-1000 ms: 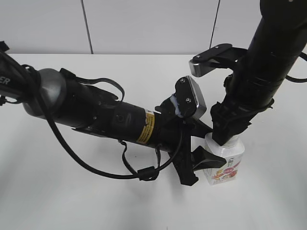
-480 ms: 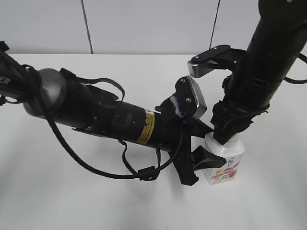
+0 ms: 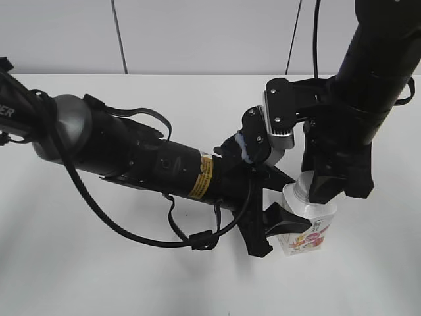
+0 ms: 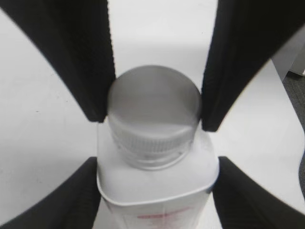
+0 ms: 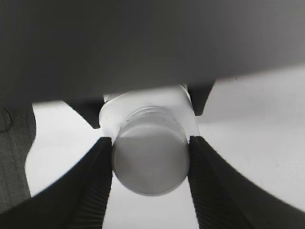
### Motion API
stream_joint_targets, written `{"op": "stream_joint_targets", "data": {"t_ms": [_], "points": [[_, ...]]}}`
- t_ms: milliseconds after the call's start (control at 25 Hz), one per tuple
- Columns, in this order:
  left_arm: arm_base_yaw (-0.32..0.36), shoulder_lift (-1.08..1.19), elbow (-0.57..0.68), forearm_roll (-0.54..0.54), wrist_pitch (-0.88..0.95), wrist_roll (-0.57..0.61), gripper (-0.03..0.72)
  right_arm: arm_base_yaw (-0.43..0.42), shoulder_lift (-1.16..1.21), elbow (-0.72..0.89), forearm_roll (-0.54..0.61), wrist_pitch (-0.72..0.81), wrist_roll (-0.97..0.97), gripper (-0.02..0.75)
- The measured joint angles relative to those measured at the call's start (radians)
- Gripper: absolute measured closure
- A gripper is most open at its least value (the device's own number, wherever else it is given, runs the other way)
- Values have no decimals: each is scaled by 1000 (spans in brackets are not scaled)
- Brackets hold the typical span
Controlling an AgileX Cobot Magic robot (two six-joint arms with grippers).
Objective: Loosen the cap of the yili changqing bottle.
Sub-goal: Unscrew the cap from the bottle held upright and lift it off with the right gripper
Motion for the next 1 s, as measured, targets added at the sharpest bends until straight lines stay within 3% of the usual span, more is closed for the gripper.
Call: {"op": "stream_joint_targets", "data": {"t_ms": [320,1000], "points": [[0,0,0,3,-1,0,252,0,0,-2,0,6,-280,352],[0,0,0,8,-3,-4,252,0,-42,-74,16,118,-291,352]]}}
